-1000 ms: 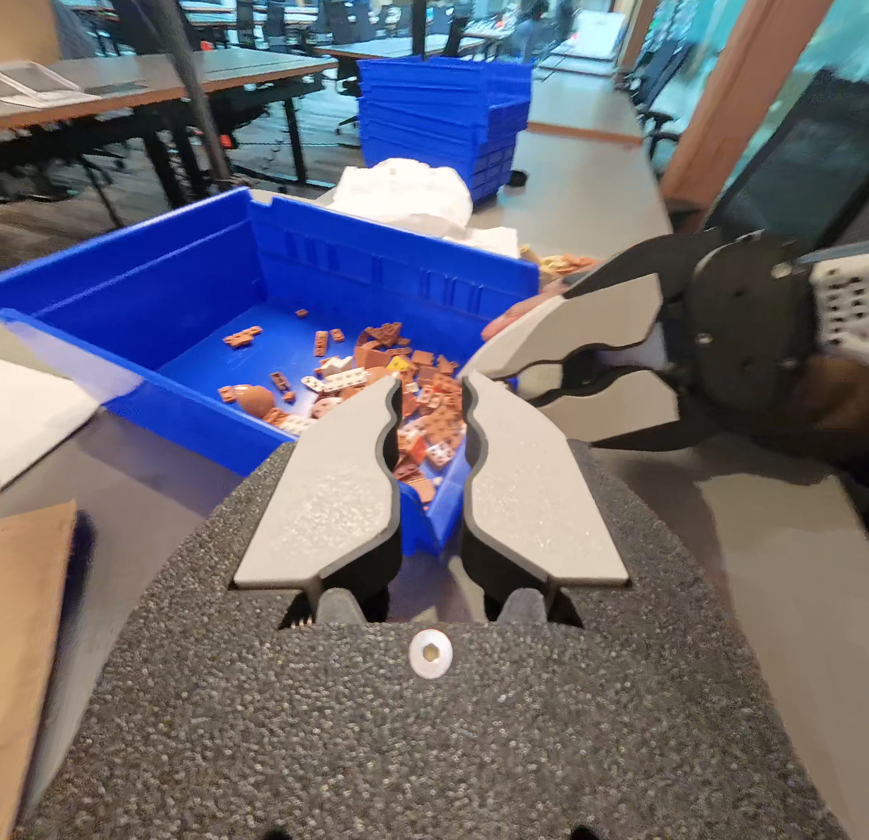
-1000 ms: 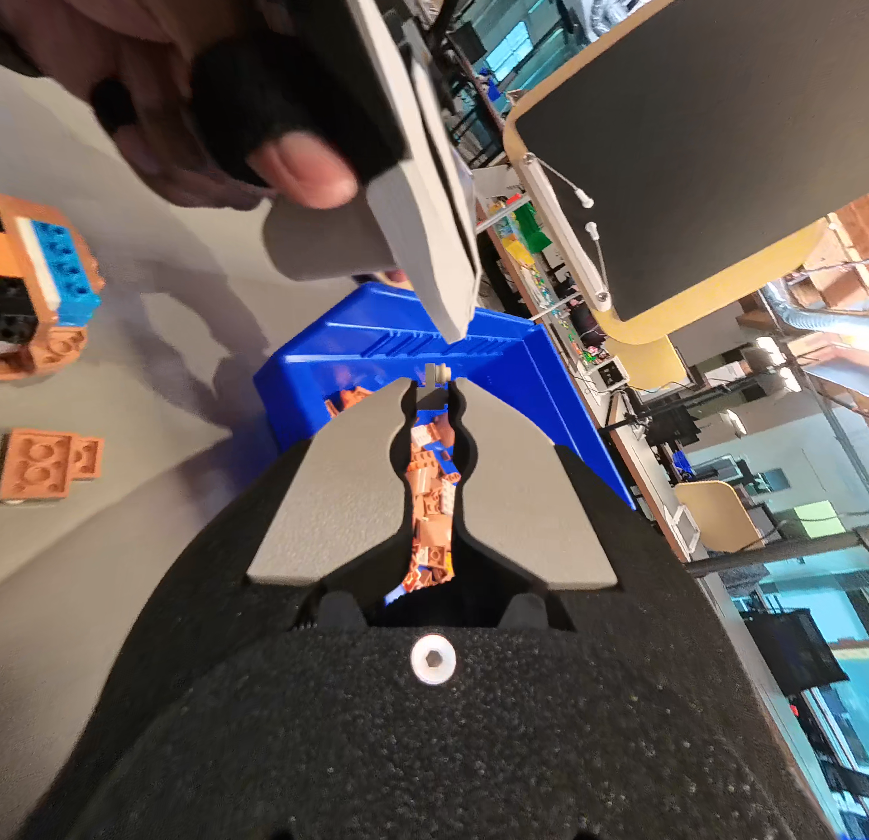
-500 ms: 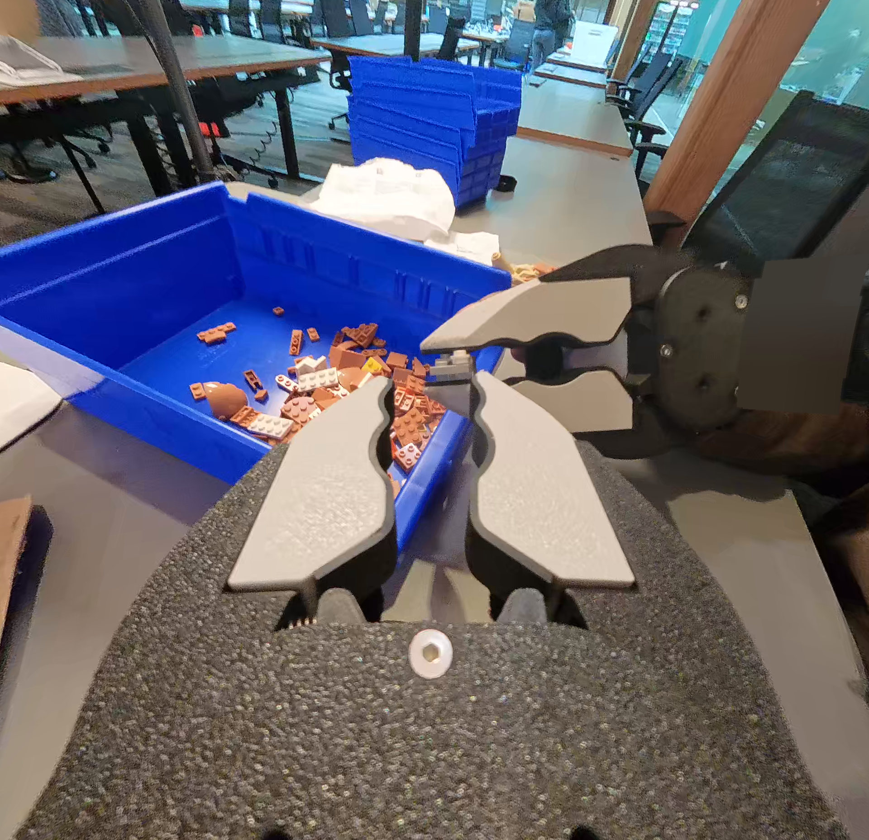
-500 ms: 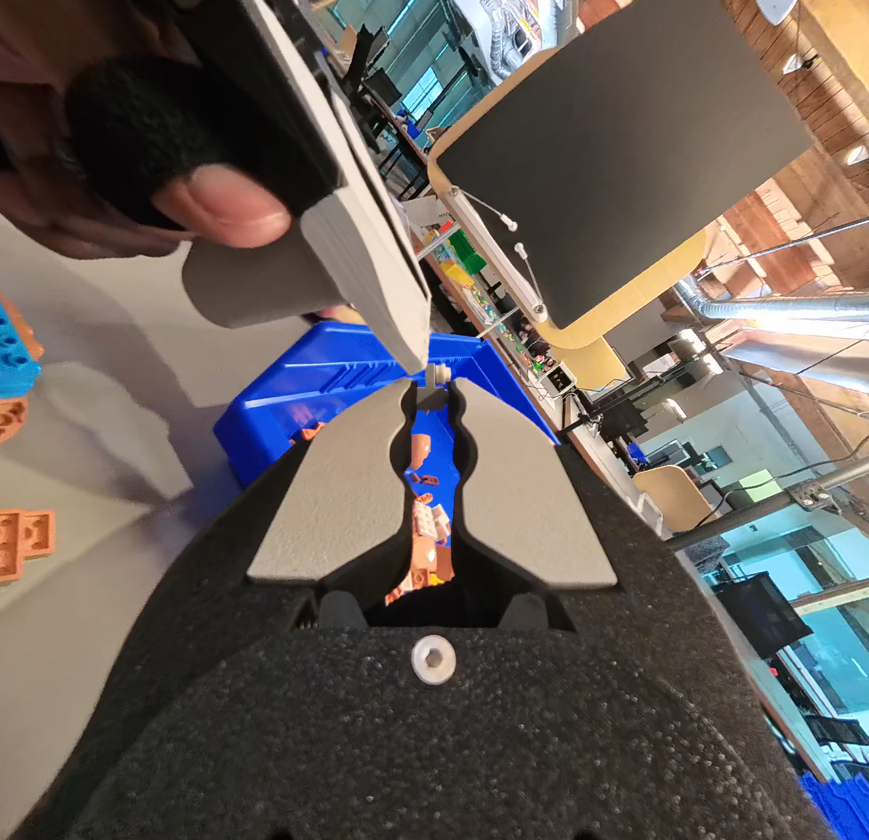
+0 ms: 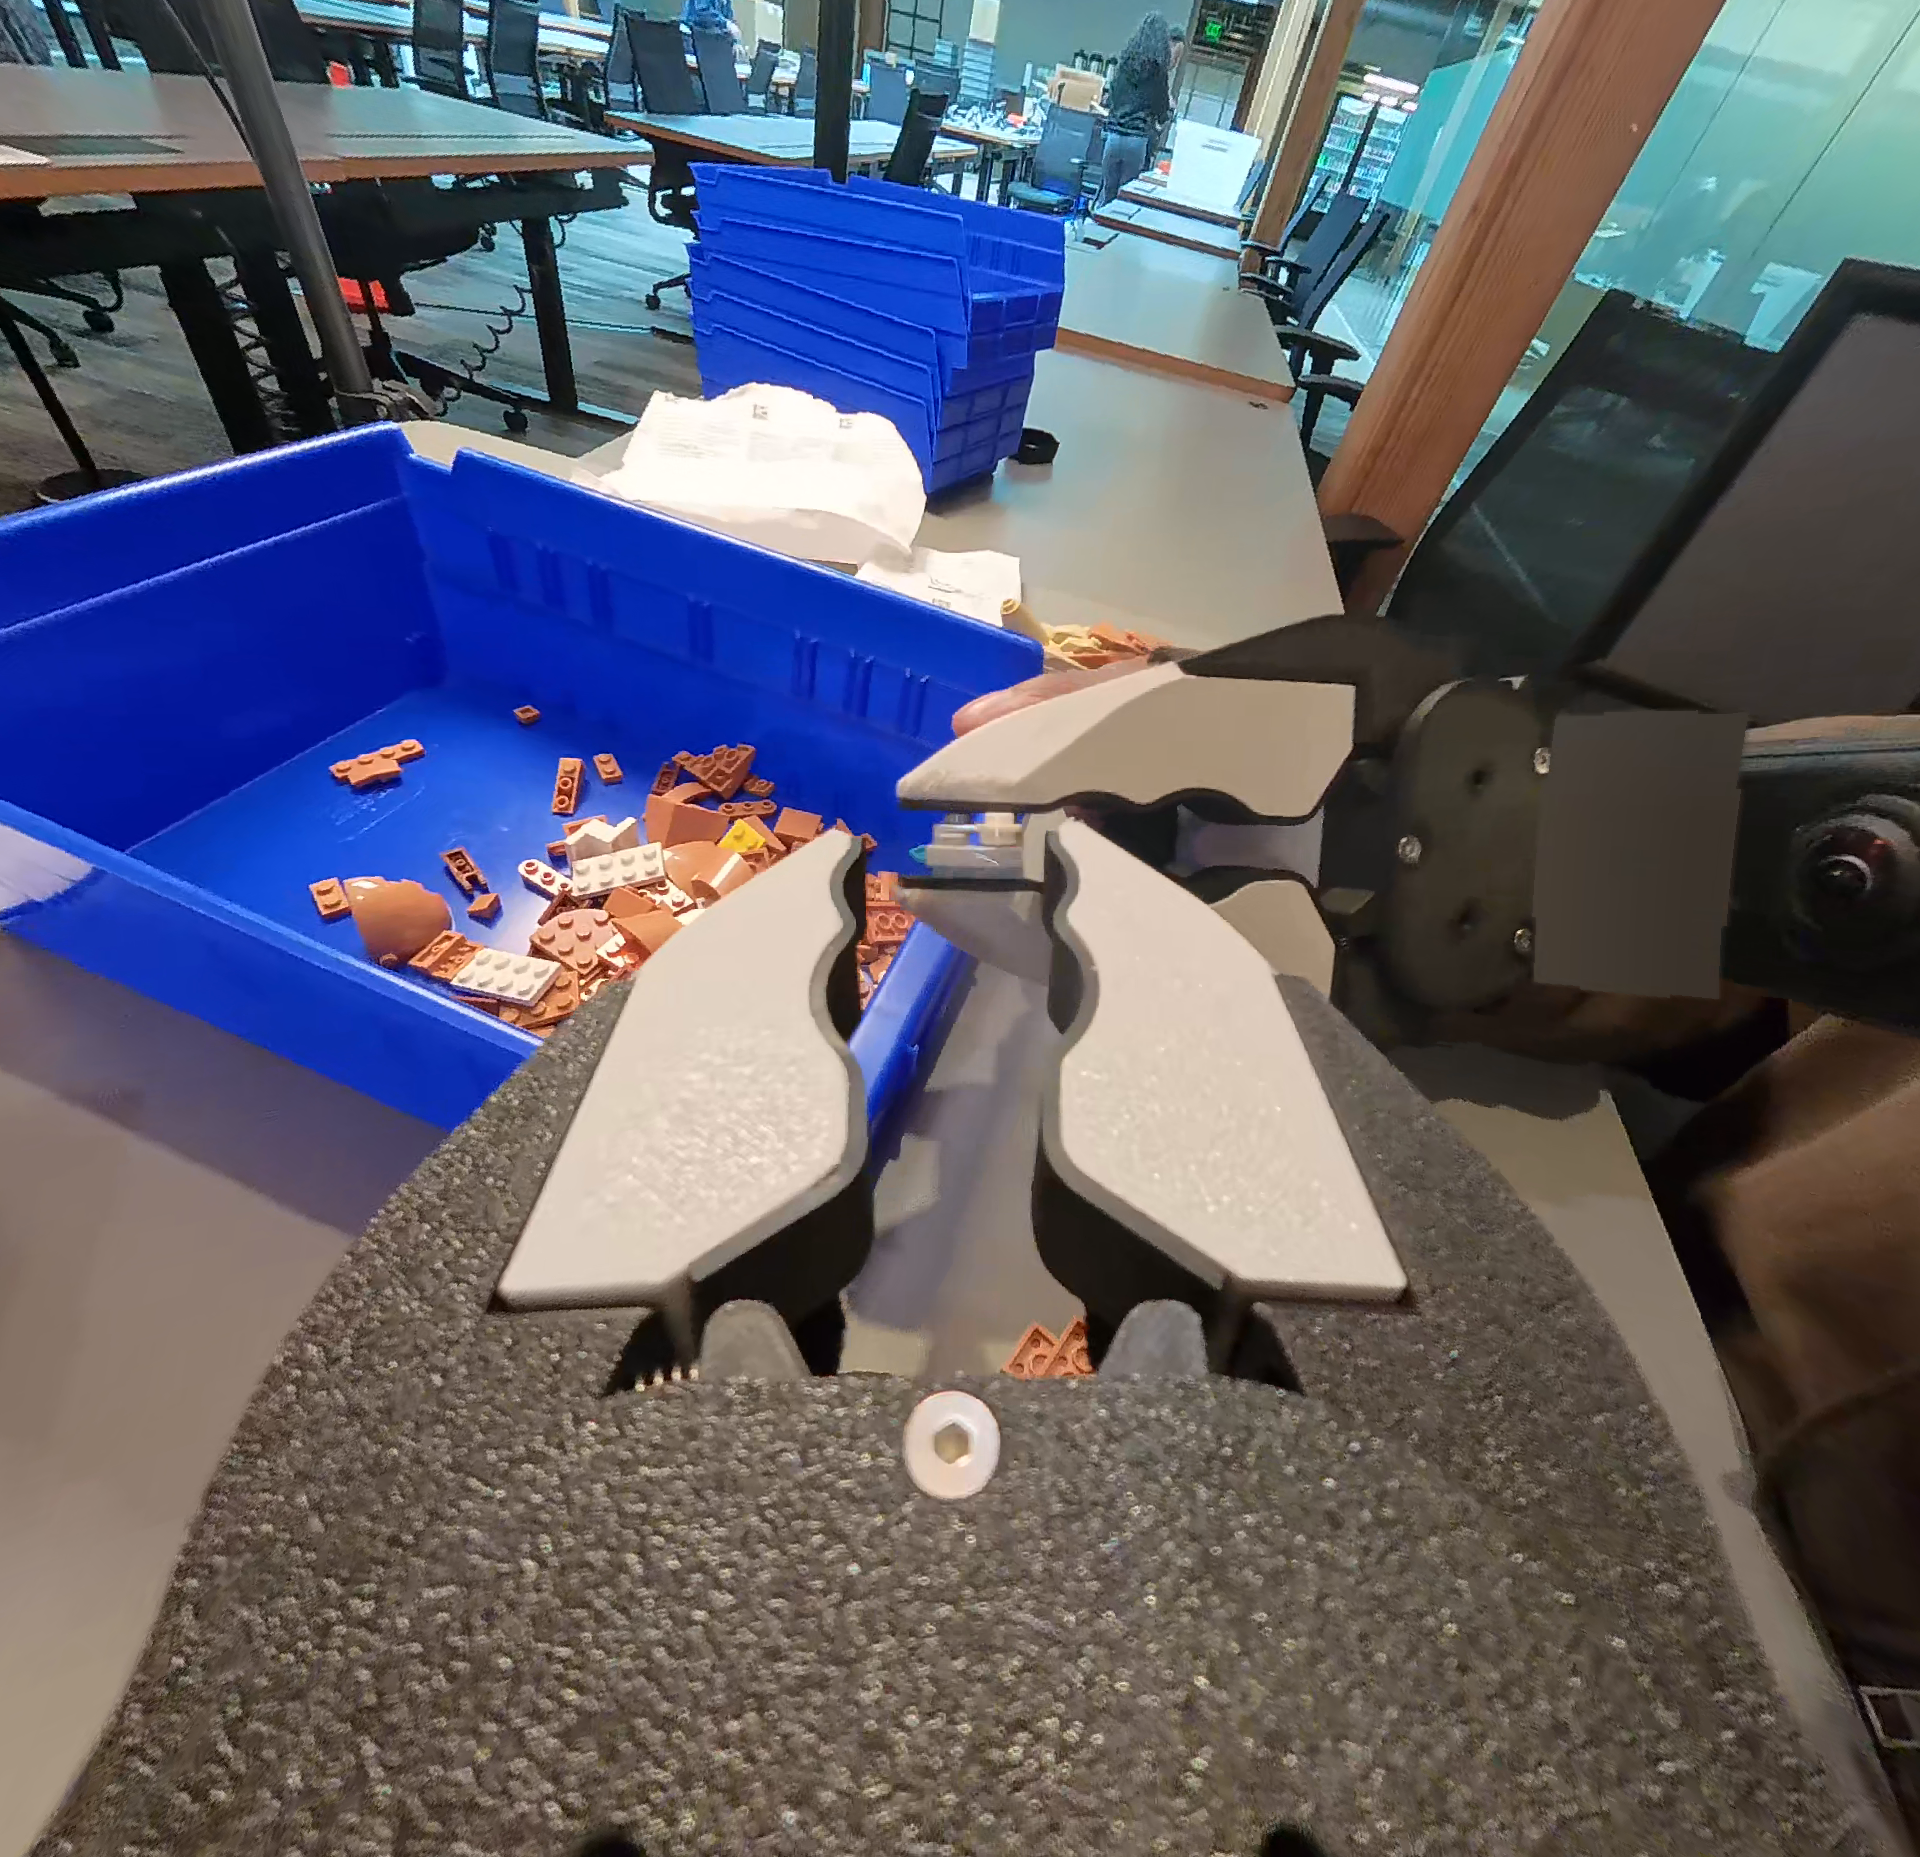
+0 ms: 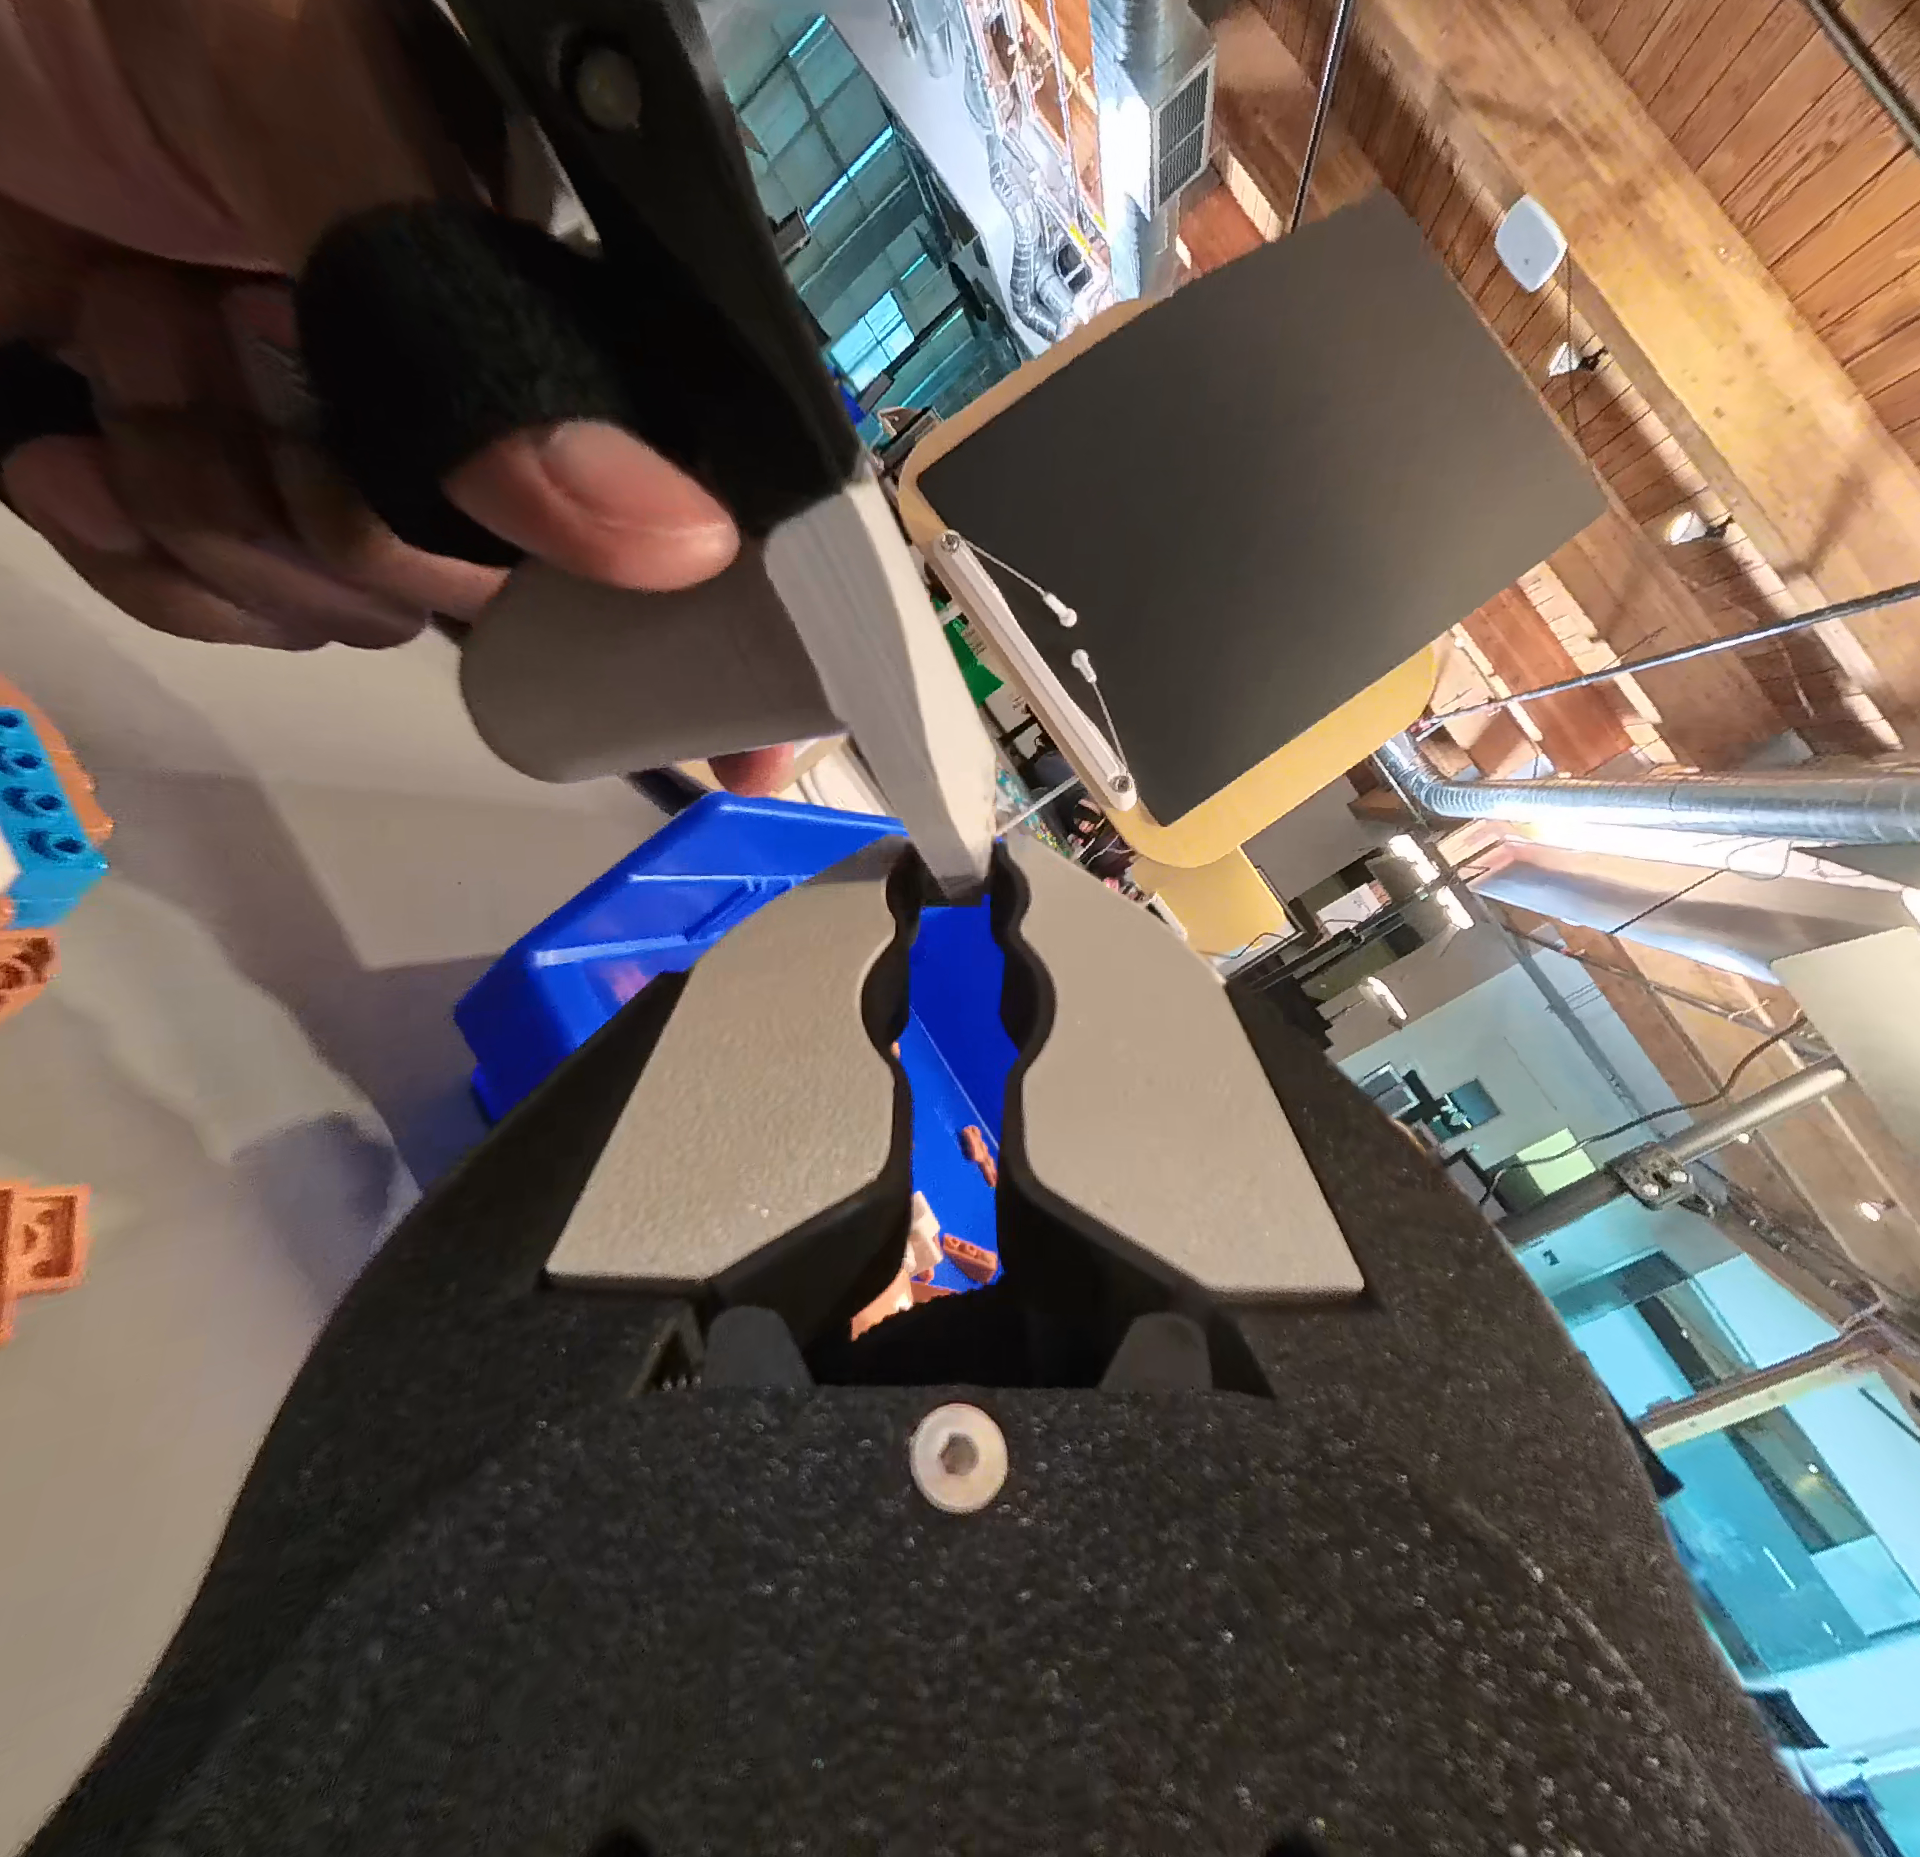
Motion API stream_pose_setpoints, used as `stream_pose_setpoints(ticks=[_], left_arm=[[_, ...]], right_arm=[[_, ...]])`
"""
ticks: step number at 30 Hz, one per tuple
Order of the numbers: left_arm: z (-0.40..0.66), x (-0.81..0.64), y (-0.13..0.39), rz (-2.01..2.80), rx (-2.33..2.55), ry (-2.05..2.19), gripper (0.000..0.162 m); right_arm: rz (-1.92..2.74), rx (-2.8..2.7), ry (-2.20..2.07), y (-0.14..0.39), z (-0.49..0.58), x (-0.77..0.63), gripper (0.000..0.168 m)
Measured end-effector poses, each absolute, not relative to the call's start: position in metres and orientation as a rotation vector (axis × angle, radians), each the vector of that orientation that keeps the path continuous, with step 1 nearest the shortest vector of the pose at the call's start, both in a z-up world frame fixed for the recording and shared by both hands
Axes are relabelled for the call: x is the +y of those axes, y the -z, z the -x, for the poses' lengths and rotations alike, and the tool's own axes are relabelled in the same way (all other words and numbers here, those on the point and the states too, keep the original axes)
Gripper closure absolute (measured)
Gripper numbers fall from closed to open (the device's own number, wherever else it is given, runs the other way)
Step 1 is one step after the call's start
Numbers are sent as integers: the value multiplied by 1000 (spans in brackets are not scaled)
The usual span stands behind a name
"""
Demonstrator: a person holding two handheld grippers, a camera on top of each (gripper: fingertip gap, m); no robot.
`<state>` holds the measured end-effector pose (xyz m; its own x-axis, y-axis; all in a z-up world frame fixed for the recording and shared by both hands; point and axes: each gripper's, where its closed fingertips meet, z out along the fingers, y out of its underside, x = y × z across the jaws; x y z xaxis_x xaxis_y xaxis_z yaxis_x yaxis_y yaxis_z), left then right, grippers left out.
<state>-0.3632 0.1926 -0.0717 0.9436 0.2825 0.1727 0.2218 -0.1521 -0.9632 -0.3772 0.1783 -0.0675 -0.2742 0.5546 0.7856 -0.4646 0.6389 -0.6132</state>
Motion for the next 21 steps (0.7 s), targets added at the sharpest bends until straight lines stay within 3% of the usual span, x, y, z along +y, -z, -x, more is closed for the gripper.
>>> stream_pose_setpoints(ticks=[4, 11, 21], left_arm=[[358, 194, 70, 1727, -338, -43, 145], [361, 183, 69, 1828, -184, -253, 145], [350, 178, 70, 1874, -186, -48, 145]], right_arm=[[51, -1549, -994, 66, 374, 176, 158], [-3, -1573, -1052, 62, 370, 176, 144], [-206, -1478, -958, 63, 353, 163, 157]])
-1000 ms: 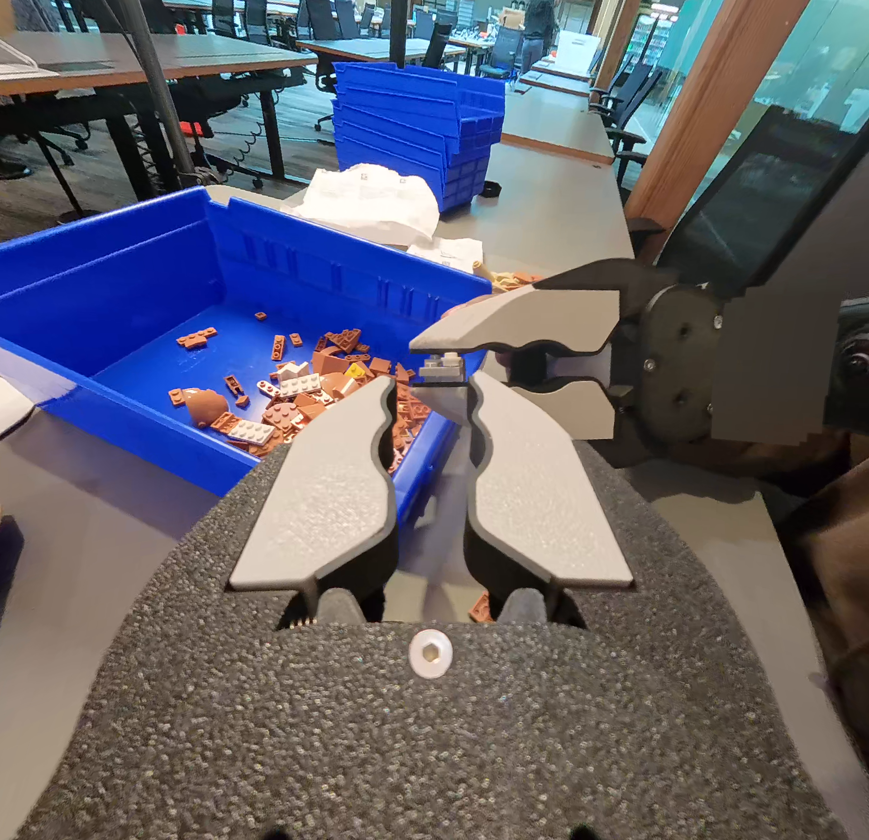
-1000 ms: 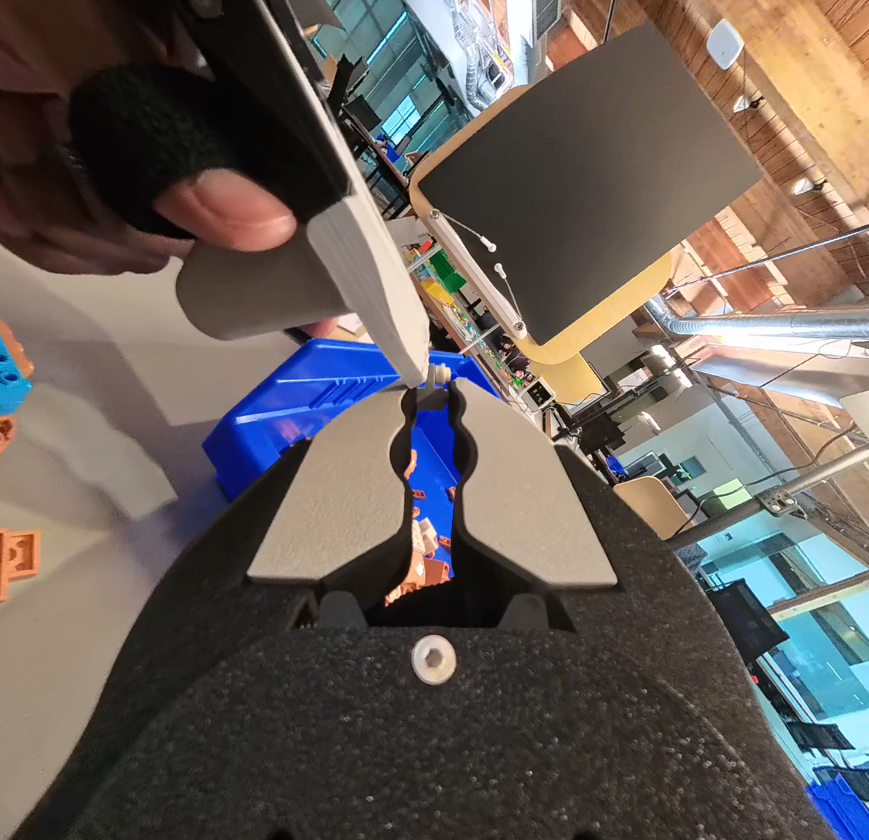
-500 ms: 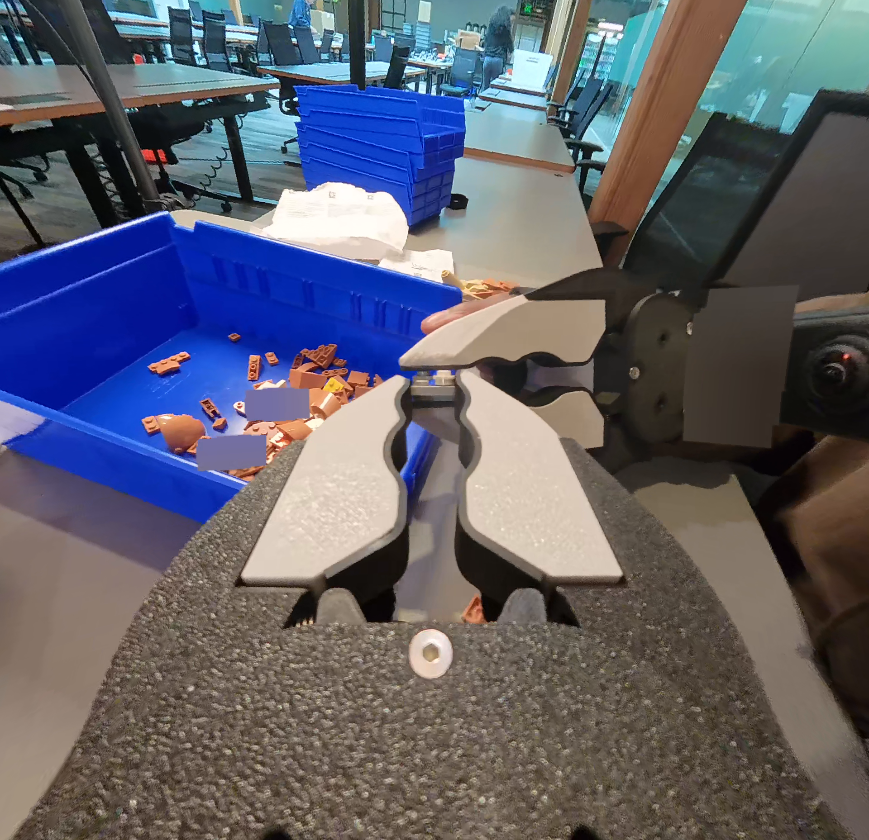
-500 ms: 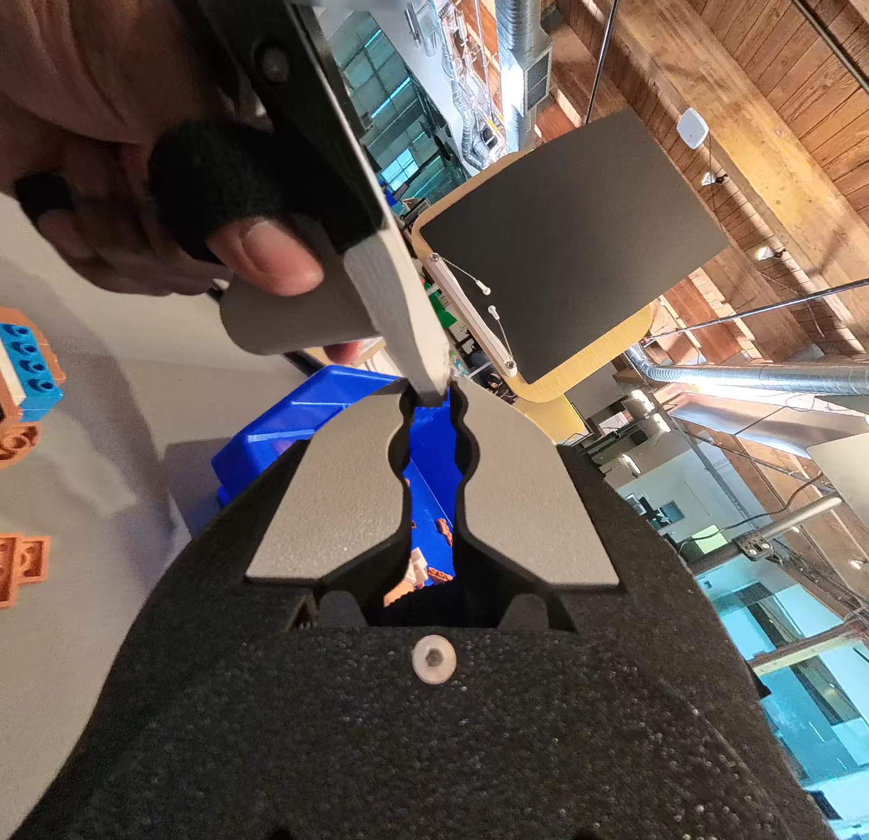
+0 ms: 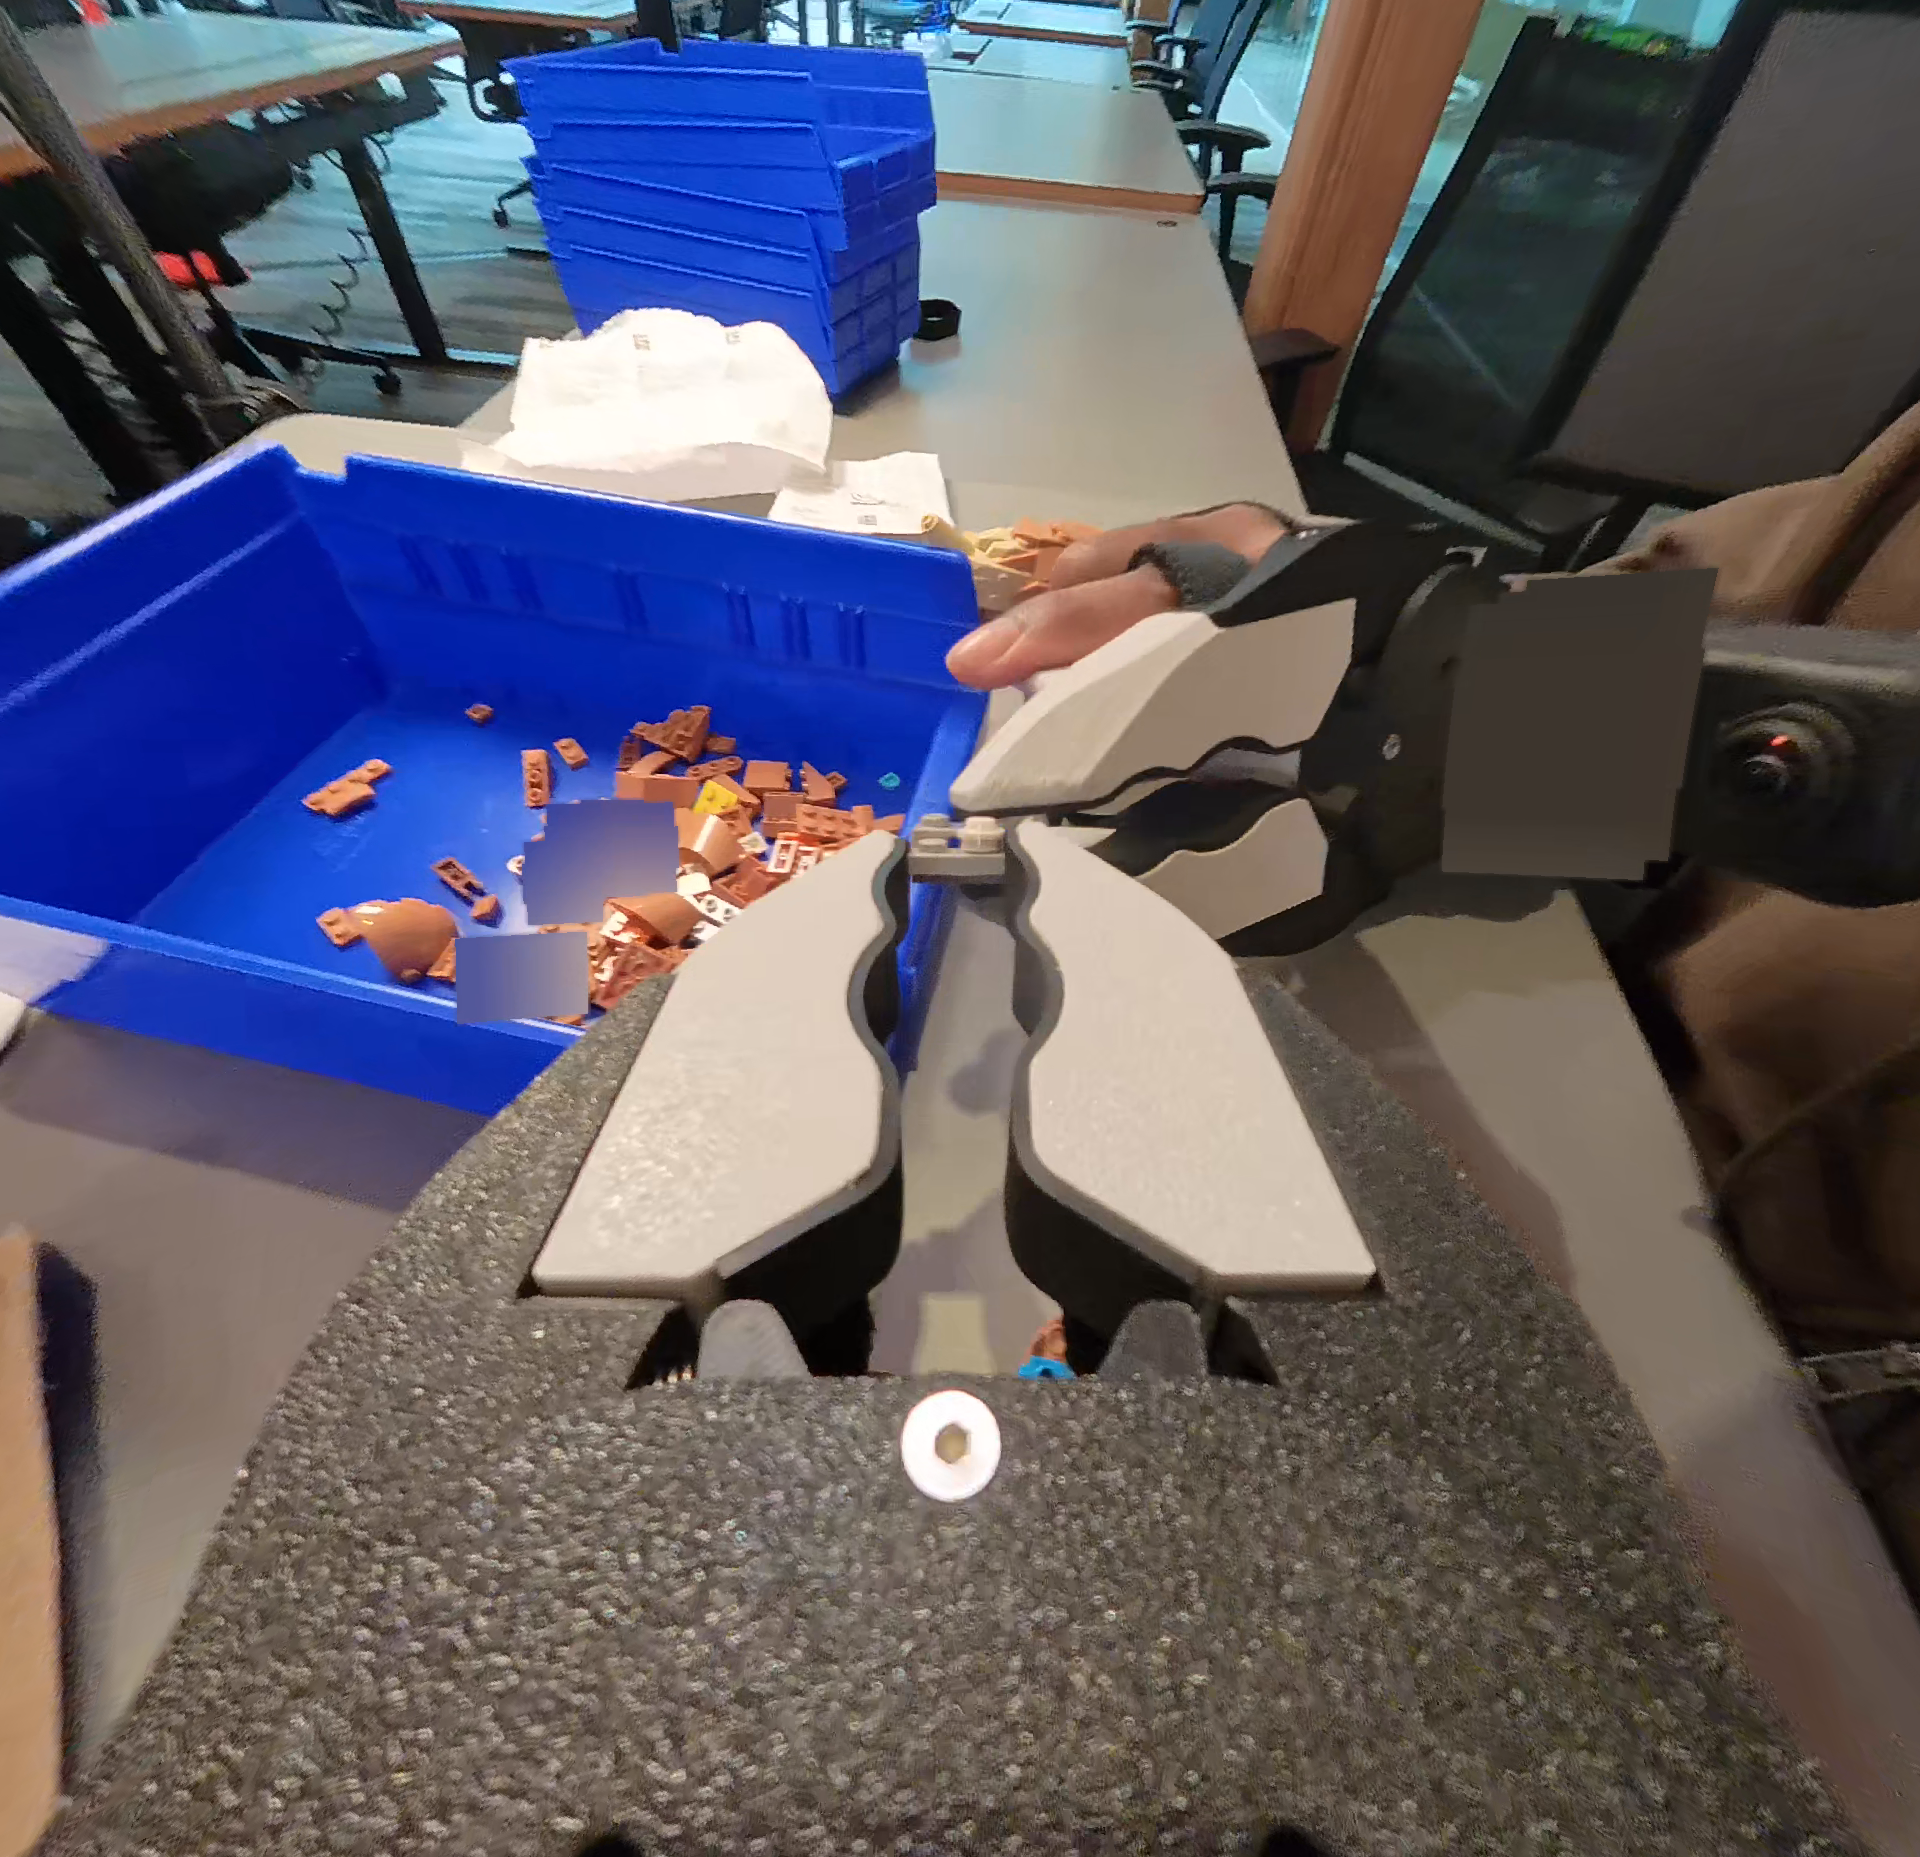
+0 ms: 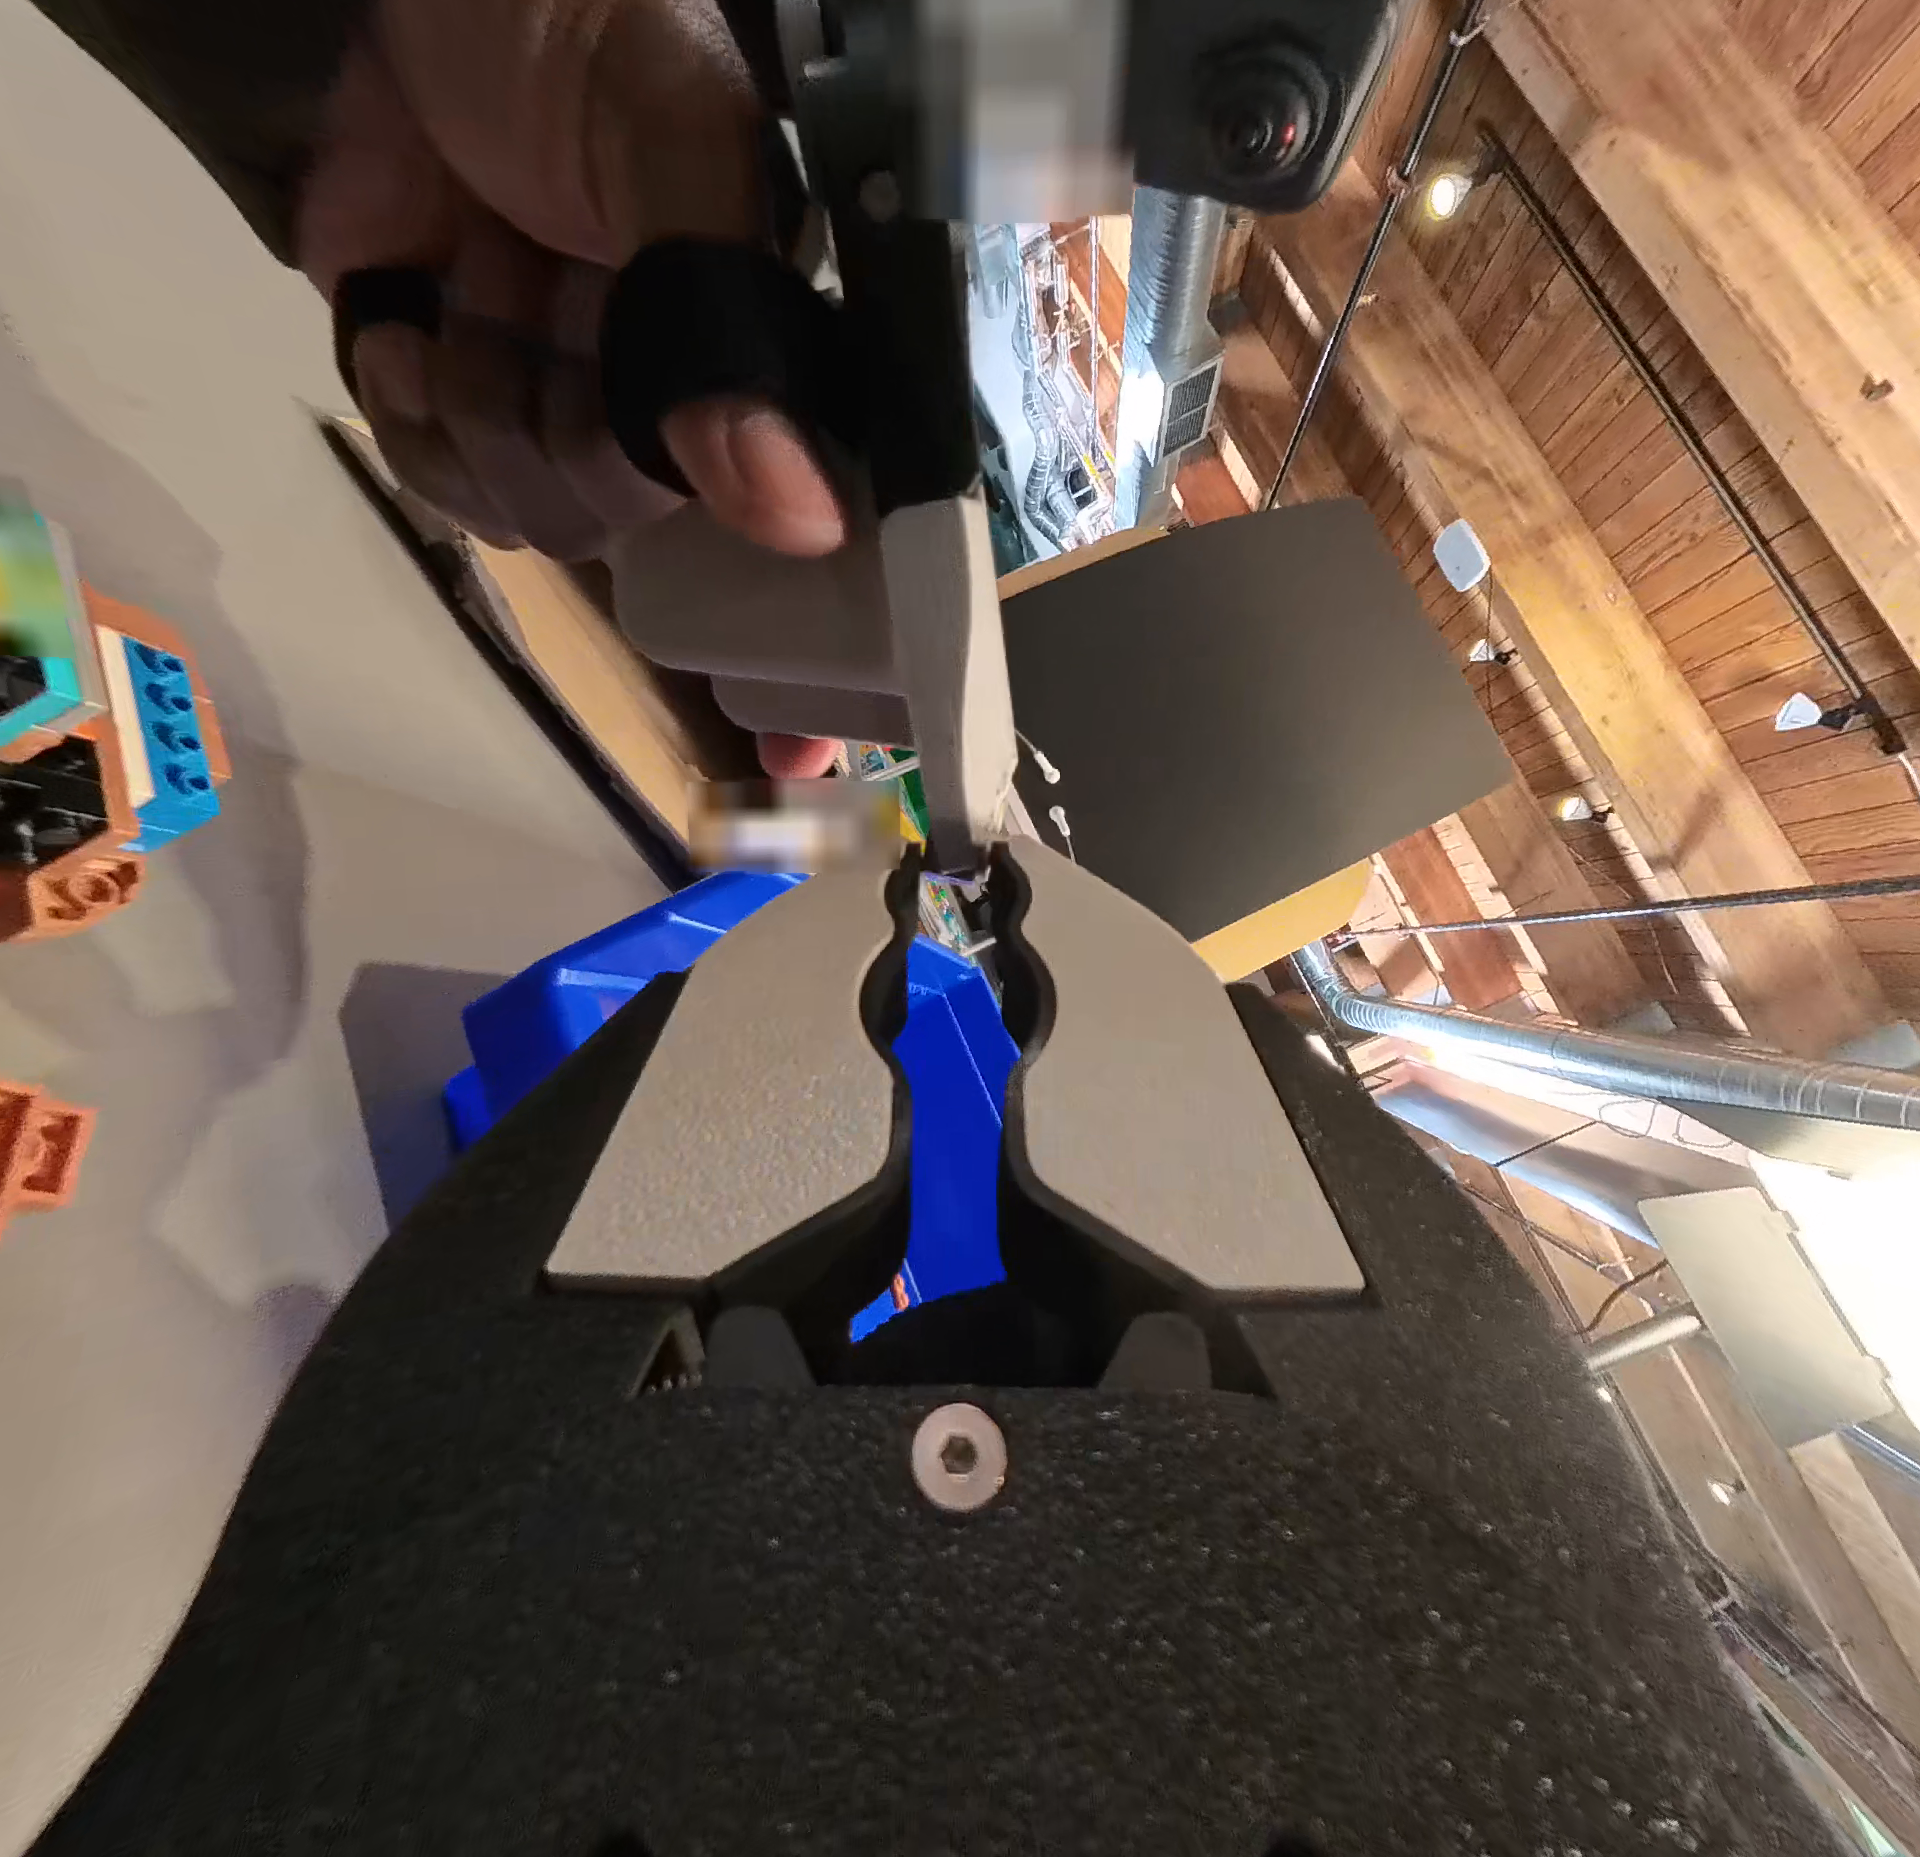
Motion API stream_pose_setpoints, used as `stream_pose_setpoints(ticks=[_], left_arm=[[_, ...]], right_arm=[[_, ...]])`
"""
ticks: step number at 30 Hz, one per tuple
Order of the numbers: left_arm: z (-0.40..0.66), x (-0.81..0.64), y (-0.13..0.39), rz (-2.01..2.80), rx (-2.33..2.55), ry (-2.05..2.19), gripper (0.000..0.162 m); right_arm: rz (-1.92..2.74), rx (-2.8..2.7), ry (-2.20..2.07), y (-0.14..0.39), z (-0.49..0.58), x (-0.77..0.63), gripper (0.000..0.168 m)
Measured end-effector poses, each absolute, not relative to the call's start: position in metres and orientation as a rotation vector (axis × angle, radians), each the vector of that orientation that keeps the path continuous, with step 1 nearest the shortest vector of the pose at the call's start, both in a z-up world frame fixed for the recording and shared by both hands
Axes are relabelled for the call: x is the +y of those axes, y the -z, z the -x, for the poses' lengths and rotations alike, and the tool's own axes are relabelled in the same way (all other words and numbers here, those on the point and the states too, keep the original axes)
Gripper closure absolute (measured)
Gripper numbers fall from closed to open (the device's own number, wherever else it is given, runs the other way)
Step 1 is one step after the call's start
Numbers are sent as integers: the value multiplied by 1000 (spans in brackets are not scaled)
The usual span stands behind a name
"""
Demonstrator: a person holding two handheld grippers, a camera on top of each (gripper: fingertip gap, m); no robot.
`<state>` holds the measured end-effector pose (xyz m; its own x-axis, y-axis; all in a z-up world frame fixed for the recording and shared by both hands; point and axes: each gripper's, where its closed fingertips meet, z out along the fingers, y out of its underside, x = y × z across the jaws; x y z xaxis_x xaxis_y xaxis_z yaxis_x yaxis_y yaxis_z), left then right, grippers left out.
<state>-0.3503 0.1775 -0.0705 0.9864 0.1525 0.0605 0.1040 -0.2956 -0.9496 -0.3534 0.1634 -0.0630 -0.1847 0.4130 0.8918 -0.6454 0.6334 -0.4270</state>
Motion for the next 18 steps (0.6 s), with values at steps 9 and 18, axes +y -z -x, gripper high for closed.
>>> stream_pose_setpoints(ticks=[9, 18], left_arm=[[350, 180, 67, 1797, -259, 87, 139], [352, 182, 64, 1708, -311, 192, 136]], right_arm=[[-39, -1484, -1032, 57, 359, 168, 157], [47, -1469, -1075, 54, 361, 171, 158]])
